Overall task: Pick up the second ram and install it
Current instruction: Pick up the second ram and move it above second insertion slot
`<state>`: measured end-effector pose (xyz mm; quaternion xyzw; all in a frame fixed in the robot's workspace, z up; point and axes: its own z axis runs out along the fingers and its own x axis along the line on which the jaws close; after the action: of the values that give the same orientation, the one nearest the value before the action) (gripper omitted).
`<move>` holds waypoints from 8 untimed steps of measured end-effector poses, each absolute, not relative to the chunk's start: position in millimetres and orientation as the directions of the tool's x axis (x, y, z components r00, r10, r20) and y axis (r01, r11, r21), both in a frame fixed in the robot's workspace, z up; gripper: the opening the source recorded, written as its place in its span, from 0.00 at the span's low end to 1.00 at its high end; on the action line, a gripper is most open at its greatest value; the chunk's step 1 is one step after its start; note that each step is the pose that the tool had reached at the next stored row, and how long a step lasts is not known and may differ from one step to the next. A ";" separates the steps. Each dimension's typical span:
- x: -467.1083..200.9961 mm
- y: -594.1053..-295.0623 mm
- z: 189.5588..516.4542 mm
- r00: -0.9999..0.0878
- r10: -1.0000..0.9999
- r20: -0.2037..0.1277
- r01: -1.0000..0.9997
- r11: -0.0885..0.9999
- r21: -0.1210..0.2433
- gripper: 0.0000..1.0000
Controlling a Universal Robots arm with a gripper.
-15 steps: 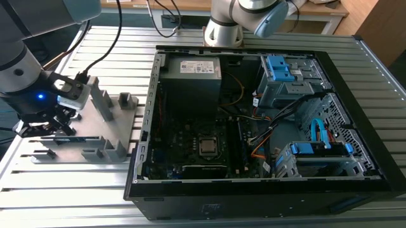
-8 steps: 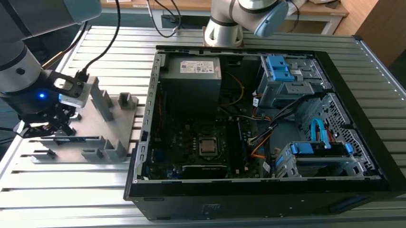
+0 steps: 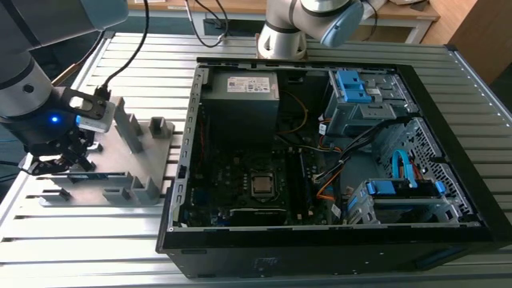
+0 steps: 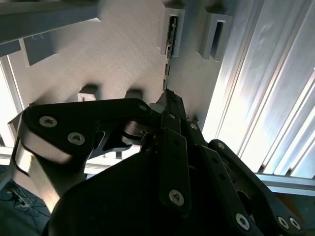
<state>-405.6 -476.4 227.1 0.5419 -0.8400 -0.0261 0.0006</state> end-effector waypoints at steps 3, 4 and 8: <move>-405.6 -476.4 227.2 -0.384 -0.923 -0.027 -0.923 0.383 0.045 0.10; -405.6 -476.4 227.2 -0.375 -0.927 -0.027 -0.927 0.373 0.045 0.10; -405.6 -476.4 227.2 -0.337 -0.941 -0.027 -0.941 0.335 0.045 0.10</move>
<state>-405.6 -476.4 227.2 0.5760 -0.8171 -0.0261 0.0017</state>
